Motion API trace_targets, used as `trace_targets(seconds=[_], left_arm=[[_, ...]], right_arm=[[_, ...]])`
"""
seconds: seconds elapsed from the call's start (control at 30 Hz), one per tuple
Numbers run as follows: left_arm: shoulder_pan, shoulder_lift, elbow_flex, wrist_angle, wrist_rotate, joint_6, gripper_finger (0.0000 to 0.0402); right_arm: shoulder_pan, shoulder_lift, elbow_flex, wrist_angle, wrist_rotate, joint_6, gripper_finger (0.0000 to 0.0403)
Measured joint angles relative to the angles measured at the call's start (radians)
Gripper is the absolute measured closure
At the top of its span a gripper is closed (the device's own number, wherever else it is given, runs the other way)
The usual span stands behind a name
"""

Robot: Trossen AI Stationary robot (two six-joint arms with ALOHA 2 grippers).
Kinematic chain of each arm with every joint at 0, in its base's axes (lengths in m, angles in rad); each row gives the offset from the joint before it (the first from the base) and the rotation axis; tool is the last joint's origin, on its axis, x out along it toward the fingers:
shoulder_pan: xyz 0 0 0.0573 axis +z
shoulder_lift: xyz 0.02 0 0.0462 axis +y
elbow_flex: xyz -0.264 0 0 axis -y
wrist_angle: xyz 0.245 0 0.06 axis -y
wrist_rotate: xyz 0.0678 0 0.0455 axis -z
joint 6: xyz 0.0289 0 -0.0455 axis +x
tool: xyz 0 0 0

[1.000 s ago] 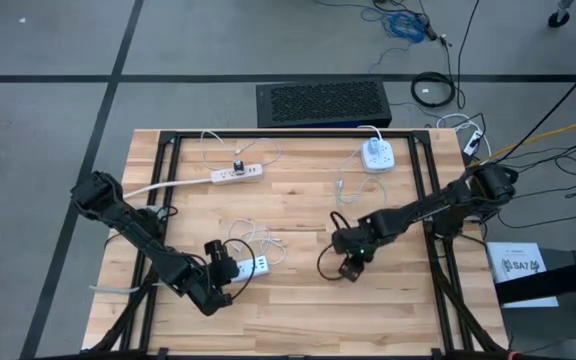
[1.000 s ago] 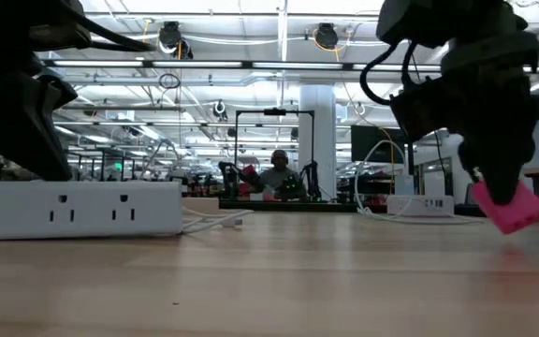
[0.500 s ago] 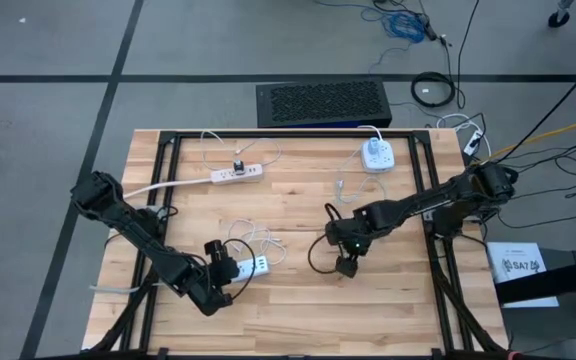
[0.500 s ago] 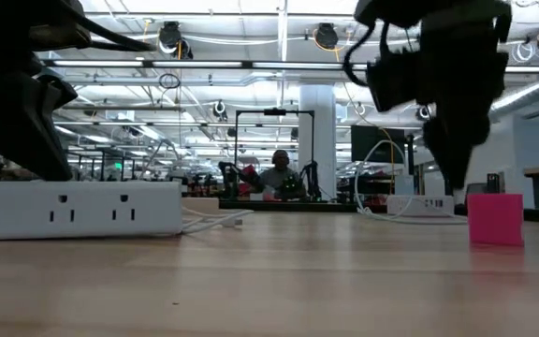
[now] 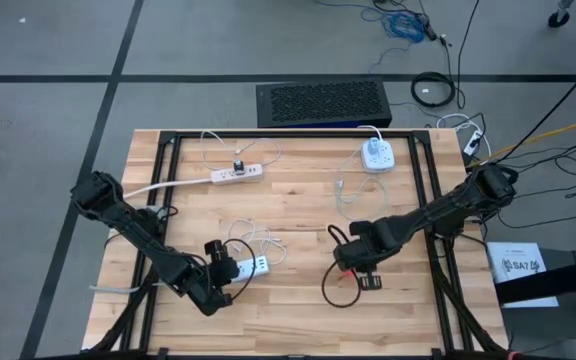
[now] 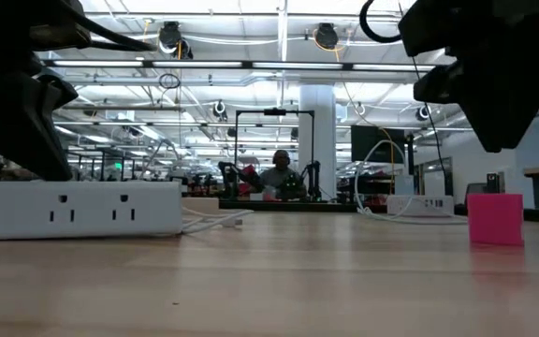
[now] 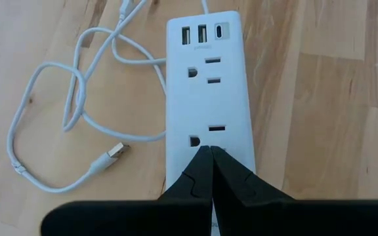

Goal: Insert USB
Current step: Insert the pink charger adapter into the white outlet extension

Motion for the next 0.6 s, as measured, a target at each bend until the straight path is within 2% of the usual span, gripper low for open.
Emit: trace_targets(seconds=[0.1,0.3,0.4,0.47,0.6], left_arm=[[0.0,0.0,0.0,0.0,0.001,0.0,0.0401],[0.0,0.0,0.0,0.0,0.0,-0.001,0.0401],[0.0,0.0,0.0,0.0,0.0,-0.001,0.0401],[0.0,0.0,0.0,0.0,0.0,-0.001,0.0401],[0.0,0.0,0.0,0.0,0.0,-0.001,0.0401]], right_arm=[[0.008,0.005,-0.01,0.035,-0.001,-0.022,0.0385],[-0.004,0.037,-0.015,0.085,-0.126,-0.057,0.0393],[-0.02,0.079,-0.016,0.096,-0.153,-0.085,0.0401],[-0.036,0.11,-0.016,0.102,-0.129,-0.097,0.0399],[-0.062,0.128,0.007,0.104,0.088,-0.09,0.0402]])
